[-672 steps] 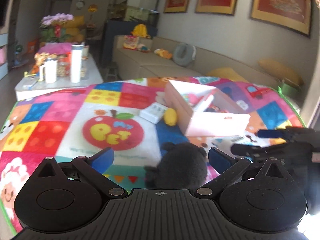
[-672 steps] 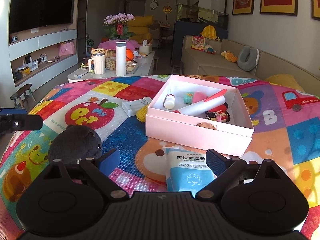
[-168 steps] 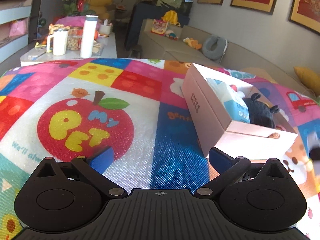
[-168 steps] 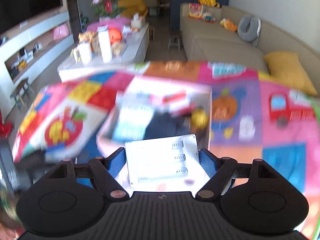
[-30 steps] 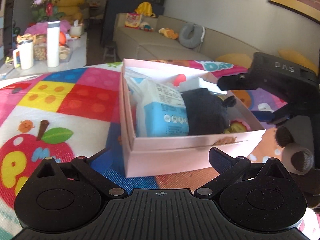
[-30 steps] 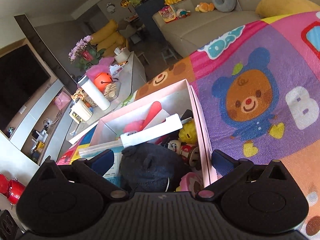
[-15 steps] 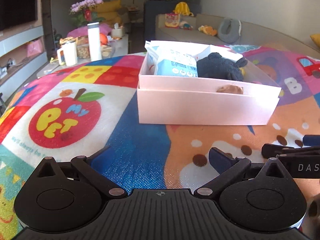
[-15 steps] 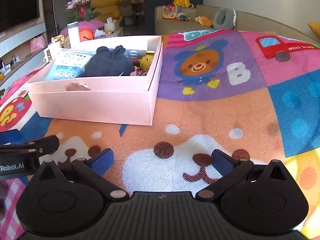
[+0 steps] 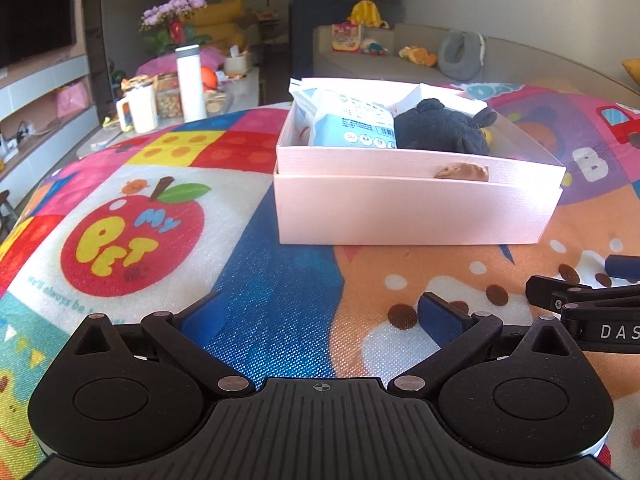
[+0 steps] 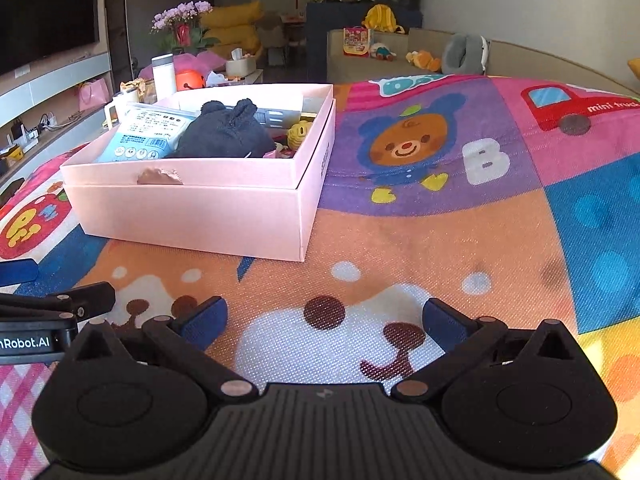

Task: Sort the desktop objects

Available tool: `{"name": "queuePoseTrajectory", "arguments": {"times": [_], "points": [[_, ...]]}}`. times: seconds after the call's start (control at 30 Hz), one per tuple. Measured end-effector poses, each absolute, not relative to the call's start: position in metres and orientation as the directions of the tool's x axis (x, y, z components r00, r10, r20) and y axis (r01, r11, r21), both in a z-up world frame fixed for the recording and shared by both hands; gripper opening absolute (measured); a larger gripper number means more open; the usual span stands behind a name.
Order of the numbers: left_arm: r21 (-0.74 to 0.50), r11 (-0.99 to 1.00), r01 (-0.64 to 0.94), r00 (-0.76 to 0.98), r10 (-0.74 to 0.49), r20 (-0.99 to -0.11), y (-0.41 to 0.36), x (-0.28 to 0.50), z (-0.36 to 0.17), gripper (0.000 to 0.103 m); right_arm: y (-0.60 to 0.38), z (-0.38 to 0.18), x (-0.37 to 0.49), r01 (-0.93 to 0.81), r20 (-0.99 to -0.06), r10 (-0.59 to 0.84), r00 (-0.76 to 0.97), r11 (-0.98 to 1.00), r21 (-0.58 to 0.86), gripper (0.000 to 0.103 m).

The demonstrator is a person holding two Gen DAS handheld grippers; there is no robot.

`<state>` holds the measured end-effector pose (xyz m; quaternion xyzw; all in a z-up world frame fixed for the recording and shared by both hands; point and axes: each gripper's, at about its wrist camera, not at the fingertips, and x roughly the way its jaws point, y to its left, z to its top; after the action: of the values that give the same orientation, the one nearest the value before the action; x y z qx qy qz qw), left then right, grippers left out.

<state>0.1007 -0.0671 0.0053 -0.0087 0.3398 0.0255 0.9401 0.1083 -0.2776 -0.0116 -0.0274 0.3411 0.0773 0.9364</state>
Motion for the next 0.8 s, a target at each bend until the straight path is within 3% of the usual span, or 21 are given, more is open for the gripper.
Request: {"name": "queuePoseTrajectory", "arguments": {"times": [0.8], "points": [[0.0,0.999,-0.054,0.768,0.042,-0.64,-0.0672,0.0999,0.0055,0.103,-0.2827,-0.0106,0.104,-0.165,-0.643,0.126,0.755,0.986,-0.001,0.103]]}}
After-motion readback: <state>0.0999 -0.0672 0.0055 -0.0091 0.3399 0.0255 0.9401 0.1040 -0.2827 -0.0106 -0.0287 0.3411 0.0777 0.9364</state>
